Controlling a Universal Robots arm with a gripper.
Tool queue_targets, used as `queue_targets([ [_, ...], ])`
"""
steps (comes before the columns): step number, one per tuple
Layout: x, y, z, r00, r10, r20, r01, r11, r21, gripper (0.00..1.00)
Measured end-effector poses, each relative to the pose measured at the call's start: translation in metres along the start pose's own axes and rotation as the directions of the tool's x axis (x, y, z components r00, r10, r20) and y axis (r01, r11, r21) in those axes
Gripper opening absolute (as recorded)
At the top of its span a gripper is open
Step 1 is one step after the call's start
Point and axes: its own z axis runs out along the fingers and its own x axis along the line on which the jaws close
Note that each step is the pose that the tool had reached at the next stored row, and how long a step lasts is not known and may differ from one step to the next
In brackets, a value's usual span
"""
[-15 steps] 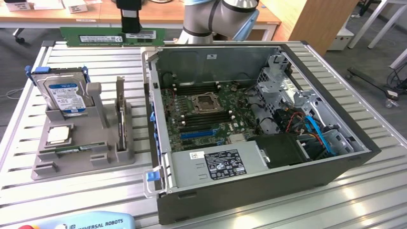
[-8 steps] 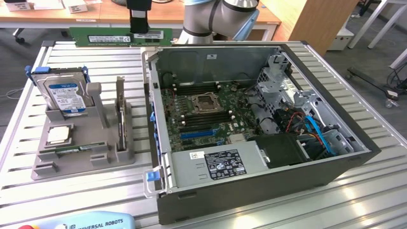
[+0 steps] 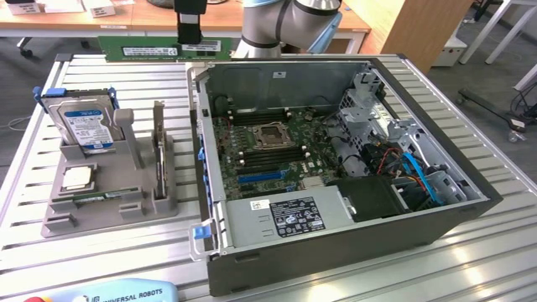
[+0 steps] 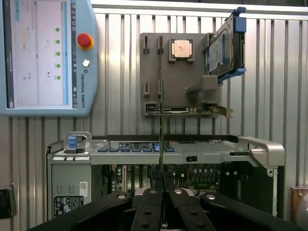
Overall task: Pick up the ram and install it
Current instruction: 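Pick up the ram and move it above insertion slot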
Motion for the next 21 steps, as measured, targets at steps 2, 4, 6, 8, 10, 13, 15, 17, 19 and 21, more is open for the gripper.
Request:
queue_targets([
  [2,0.000,-0.0012,0.0000,1.0000,0.000,0.0001,0.000,1.0000,0.0000,0.12],
  [4,0.000,-0.0025,-0.0001,1.0000,0.000,-0.0001,0.000,1.0000,-0.0001,0.12],
  [6,0.000,-0.0036,-0.0001,1.0000,0.000,0.0000,0.000,1.0000,0.0000,0.12],
  [8,0.000,-0.0049,-0.0002,1.0000,0.000,0.0000,0.000,1.0000,0.0000,0.12],
  [10,0.000,-0.0063,-0.0002,1.0000,0.000,0.0000,0.000,1.0000,0.0000,0.12],
  [13,0.000,-0.0082,-0.0003,1.0000,0.000,0.0000,0.000,1.0000,0.0000,0.12],
  [15,0.000,-0.0092,-0.0003,1.0000,0.000,0.0000,0.000,1.0000,0.0000,0.12],
  [17,0.000,-0.0104,-0.0004,1.0000,0.000,0.0001,0.000,1.0000,0.0001,0.12],
  [19,0.000,-0.0114,-0.0004,1.0000,0.000,0.0000,0.000,1.0000,0.0001,0.12],
  [21,0.000,-0.0125,-0.0006,1.0000,0.000,-0.0001,0.000,1.0000,-0.0001,0.12],
])
